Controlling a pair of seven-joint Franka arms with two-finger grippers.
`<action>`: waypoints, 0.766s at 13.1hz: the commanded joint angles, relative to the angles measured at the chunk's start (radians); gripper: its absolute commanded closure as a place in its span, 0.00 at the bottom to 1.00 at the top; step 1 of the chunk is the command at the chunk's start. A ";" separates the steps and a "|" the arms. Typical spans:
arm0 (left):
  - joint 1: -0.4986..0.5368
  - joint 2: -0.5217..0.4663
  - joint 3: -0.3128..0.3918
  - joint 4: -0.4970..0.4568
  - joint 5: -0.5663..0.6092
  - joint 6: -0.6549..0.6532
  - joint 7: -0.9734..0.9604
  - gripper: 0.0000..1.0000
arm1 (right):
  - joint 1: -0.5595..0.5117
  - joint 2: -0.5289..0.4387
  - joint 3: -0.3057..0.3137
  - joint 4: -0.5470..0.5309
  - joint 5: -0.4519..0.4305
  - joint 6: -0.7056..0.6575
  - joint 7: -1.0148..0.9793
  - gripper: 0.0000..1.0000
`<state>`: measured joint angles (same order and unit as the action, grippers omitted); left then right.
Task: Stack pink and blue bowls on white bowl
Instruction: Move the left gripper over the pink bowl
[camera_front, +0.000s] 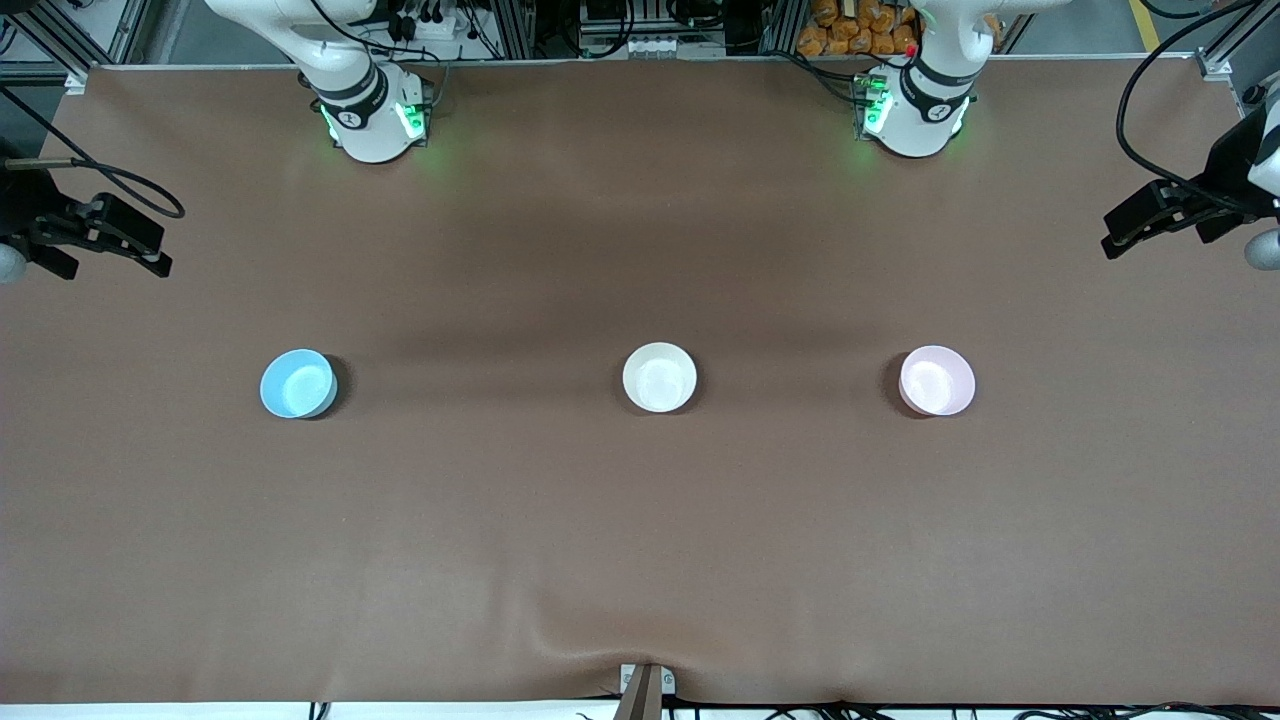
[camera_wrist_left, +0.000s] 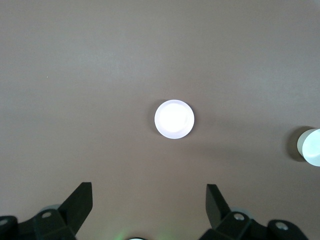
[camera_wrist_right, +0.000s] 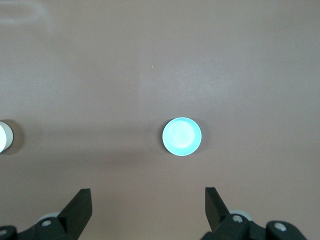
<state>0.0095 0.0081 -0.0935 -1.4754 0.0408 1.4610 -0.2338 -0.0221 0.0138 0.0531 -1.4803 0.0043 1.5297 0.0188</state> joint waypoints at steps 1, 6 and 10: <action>-0.005 0.001 0.003 -0.026 -0.025 -0.016 0.024 0.00 | -0.019 0.017 0.008 0.023 0.013 -0.008 -0.016 0.00; 0.000 -0.020 0.001 -0.074 -0.047 -0.007 0.036 0.00 | -0.019 0.017 0.007 0.023 0.006 -0.011 -0.017 0.00; 0.001 -0.025 0.003 -0.123 -0.048 0.022 0.051 0.00 | -0.022 0.017 0.008 0.023 0.006 -0.011 -0.019 0.00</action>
<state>0.0061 0.0129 -0.0942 -1.5530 0.0132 1.4615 -0.2127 -0.0280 0.0195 0.0530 -1.4803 0.0042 1.5296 0.0137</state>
